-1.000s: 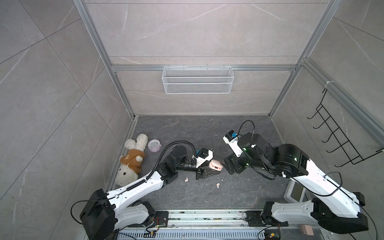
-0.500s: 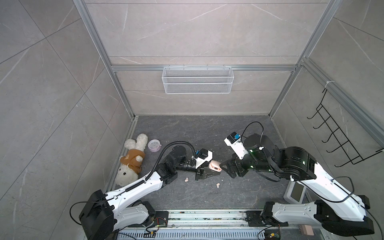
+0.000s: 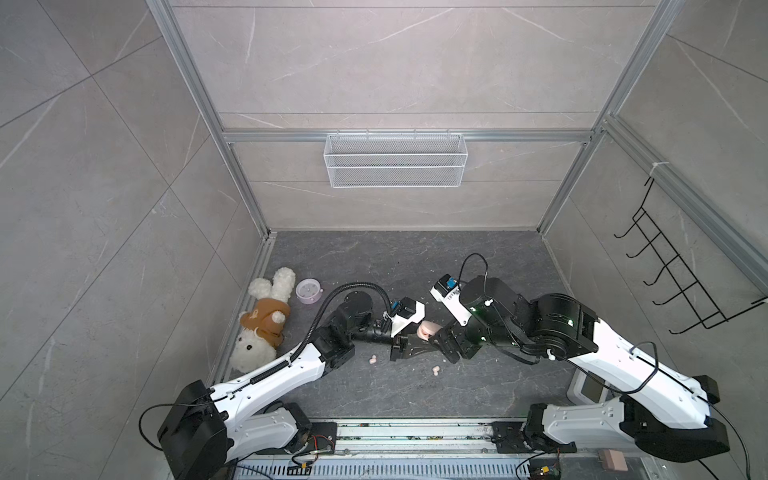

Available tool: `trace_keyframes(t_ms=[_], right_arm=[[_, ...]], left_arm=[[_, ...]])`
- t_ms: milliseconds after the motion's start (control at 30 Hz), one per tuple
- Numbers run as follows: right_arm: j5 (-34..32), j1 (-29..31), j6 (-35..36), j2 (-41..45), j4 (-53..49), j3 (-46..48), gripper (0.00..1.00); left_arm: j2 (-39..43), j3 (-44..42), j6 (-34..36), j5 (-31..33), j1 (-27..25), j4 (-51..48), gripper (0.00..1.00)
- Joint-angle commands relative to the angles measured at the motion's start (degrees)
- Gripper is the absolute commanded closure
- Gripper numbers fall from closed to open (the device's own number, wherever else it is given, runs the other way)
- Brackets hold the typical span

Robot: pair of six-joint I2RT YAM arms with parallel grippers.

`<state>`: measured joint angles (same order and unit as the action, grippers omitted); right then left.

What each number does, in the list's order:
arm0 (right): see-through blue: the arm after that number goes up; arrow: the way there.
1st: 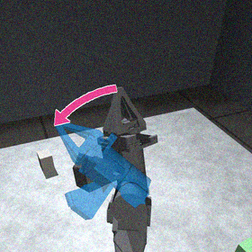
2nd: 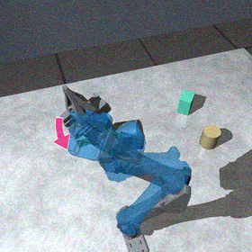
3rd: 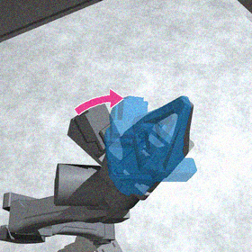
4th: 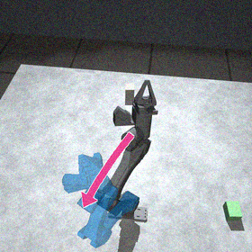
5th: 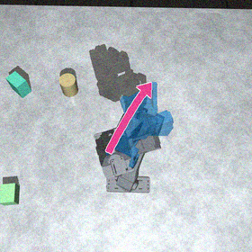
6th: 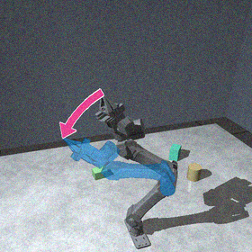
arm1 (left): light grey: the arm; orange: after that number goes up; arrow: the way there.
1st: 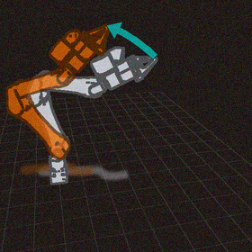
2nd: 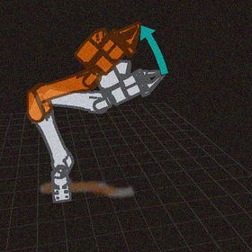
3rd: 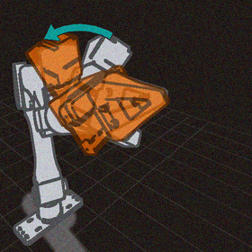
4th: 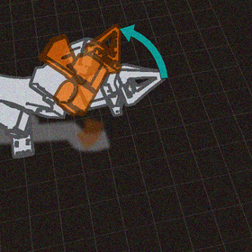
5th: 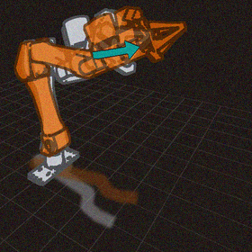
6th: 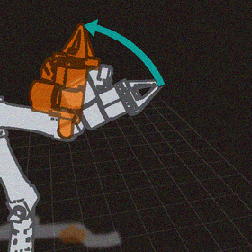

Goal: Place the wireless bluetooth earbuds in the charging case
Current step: 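Flip open the pink case lid with the right gripper, then move the right gripper away from the case toward the pink earbuds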

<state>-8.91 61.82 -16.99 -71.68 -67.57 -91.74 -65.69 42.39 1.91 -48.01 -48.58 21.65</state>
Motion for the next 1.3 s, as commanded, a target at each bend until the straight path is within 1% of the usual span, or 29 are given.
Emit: trace_keyframes(t_ms=[0,333,533,700,900,1067,1267], right_arm=[[-5.57,-0.47,-1.02,0.34,-1.27,-2.64,0.11],[-7.61,-4.7,-2.64,-1.15,-3.28,-4.14,0.09],[-5.46,-5.57,-2.63,-1.84,-3.36,-5.59,0.09],[-2.4,-5.58,-2.44,-1.02,-3.14,-5.4,0.09],[2.28,-5.57,-3.25,1.81,-1.94,-4.18,0.08],[5.6,-5.58,-5.73,3.14,-1.42,-4.58,0.08],[5.48,-5.72,-10.15,4.72,-1.34,-2.62,0.07]], left_arm=[[1.8,0.7,-0.2,-1.29,-0.17,1.55,0.76],[2.67,0.61,-0.36,-1.59,-0.38,1.9,0.77],[2.94,0.63,-0.44,-1.41,-0.47,1.95,0.77],[3.28,0.49,-0.85,0.09,-0.47,1.99,0.77],[4.14,0.44,-1.65,4.68,-0.47,0.47,0.78],[5.55,-0.35,-2.59,8.88,-0.12,-0.21,0.78],[8.5,-2.61,-3.14,13.65,0.39,-0.78,0.78]])
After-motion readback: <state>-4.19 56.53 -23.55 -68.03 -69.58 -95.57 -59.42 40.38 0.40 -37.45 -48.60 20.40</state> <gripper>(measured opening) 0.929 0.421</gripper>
